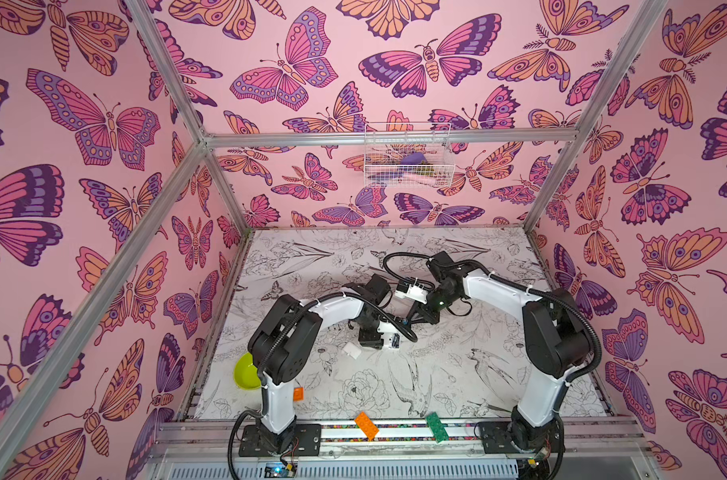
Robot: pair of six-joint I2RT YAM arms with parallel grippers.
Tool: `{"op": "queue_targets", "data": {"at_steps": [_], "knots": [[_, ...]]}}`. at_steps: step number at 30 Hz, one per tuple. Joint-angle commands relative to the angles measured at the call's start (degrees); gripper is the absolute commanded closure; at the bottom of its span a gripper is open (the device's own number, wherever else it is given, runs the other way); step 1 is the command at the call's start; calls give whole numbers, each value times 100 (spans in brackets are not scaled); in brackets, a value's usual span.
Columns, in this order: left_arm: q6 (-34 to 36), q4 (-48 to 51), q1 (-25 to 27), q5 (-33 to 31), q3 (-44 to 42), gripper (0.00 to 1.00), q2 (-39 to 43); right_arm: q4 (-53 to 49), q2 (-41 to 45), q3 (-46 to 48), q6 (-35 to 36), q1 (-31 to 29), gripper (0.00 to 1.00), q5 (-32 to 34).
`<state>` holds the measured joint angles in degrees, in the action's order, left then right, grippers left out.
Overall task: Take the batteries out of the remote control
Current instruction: 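Flick the lifted battery out of the remote with the right gripper's screwdriver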
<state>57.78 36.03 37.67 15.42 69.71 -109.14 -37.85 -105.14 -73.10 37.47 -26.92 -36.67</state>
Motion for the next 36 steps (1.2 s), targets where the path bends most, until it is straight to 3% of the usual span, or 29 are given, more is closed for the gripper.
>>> {"op": "queue_targets", "data": {"at_steps": [1,7,14,20,23,27,36], "knots": [[-34,172,66,110,-151,40,-122,177,253,133,-188,128,100,103],[-38,174,71,122,-125,40,-114,421,508,350,-581,186,100,69],[-82,169,74,122,-97,40,-90,744,791,568,-1861,263,100,714],[-127,171,74,118,-63,39,-103,709,993,674,-2868,337,100,318],[-178,169,80,118,-19,39,-165,643,1037,783,-3636,380,100,472],[-155,169,87,167,-41,39,-108,1575,1281,1373,-4391,368,100,209],[-223,-3,96,-60,-58,43,-135,2139,802,1312,-4565,363,100,-210]]}}
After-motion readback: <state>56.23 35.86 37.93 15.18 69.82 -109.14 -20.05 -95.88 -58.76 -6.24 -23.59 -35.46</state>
